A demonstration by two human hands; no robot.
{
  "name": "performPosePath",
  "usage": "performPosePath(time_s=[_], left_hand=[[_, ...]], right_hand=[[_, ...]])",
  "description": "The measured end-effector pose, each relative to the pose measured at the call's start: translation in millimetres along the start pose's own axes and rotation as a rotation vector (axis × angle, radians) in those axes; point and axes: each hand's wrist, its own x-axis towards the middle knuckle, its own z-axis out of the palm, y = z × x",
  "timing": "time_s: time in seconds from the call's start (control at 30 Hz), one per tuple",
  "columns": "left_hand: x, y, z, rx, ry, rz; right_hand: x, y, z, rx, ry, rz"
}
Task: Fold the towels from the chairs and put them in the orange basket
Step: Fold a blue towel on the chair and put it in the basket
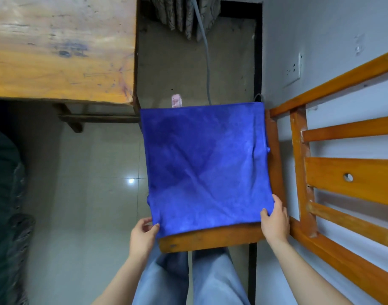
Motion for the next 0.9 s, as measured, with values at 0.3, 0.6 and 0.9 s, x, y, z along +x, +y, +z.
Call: performPosePath(time_s=[0.3, 0.6, 0.9], left_hand=[[12.1, -12.7, -27.2, 0.026, 0.058, 0.000], [11.6, -24.1, -23.6, 0.105, 0.043, -0.012], [14.2, -9.7, -28.3, 0.181, -0.157, -0.066]], right_hand=[[-2.2, 11.3, -5.5, -0.075, 0.111, 0.155], [-11.3, 5.0, -0.5, -0.234, 0.056, 0.166], [57.2, -61.0, -16.9, 0.332, 0.029, -0.069]])
